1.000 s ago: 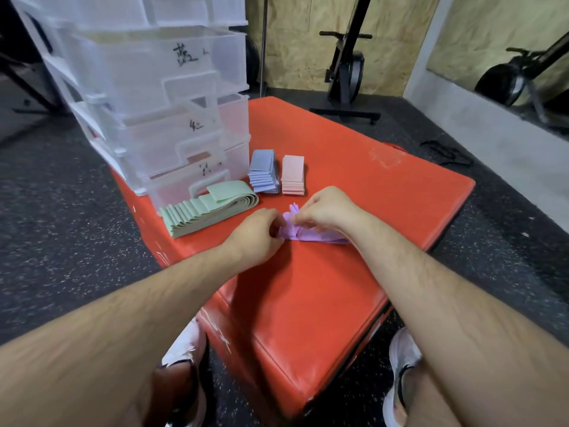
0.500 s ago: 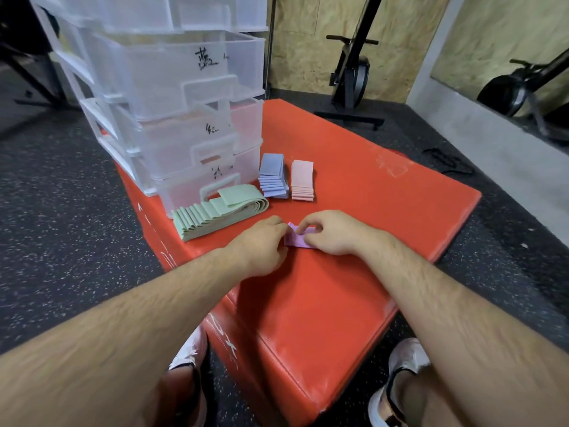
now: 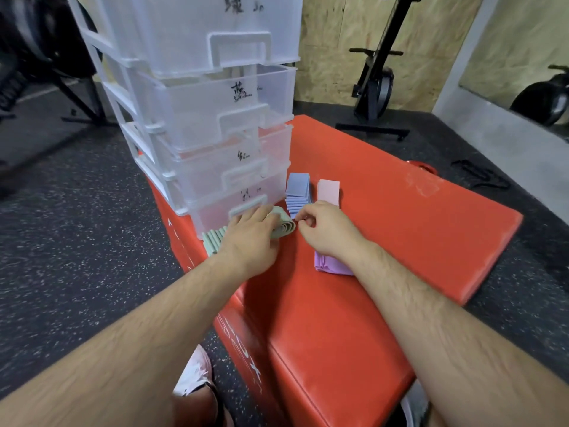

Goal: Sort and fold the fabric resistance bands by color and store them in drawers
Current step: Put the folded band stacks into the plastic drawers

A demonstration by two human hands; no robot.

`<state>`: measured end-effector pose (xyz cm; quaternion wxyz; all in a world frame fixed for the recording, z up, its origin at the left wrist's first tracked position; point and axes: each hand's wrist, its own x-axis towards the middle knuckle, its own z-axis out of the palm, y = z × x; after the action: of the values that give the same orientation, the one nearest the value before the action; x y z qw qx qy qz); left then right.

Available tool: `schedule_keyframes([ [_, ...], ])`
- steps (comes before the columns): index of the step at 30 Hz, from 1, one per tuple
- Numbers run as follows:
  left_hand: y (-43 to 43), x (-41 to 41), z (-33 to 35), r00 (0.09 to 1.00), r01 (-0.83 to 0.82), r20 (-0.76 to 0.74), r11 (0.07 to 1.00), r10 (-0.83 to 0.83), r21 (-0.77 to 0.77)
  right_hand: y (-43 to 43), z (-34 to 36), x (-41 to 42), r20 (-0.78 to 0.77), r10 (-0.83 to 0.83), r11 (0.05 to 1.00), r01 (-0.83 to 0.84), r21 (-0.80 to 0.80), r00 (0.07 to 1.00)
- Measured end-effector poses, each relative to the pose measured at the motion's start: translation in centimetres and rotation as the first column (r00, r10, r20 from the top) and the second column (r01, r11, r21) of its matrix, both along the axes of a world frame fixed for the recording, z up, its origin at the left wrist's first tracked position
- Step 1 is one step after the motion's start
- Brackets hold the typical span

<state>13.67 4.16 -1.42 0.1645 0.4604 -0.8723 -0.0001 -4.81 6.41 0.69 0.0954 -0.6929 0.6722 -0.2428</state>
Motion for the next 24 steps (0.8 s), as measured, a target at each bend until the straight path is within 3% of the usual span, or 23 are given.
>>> schedule_keyframes([
  [4,-0.6,2.2,-1.0,0.997,-0.026,0.079,1.0,0.026,0.006,-1.3,0.0,0.5,-0.044,0.028,0.999,-0.027,0.029,0.999],
  [10,0.4,4.5,-0.9,0.986,-0.145,0.074,0.989,0.147,-0.021,-2.5,0.6,1.0,-0.014,0.083,0.996,-0.082,0.017,0.996],
  [15,0.2,6.9,-1.6,0.98,-0.144,-0.125,0.986,0.153,0.08,-3.5,-0.1,3.9,-0.074,0.094,0.987,-0.083,0.135,0.993],
  [20,-0.4,7.3,-1.7,0.96,-0.147,-0.221,0.982,0.17,0.119,-3.9,-0.4,6.2,0.071,-0.035,0.96,0.014,0.28,0.997],
  [24,-0.1,7.3,-1.1,0.958,-0.201,-0.17,0.962,0.232,0.185,-4.1,0.0,6.4,0.21,-0.137,0.914,0.042,0.402,0.968],
])
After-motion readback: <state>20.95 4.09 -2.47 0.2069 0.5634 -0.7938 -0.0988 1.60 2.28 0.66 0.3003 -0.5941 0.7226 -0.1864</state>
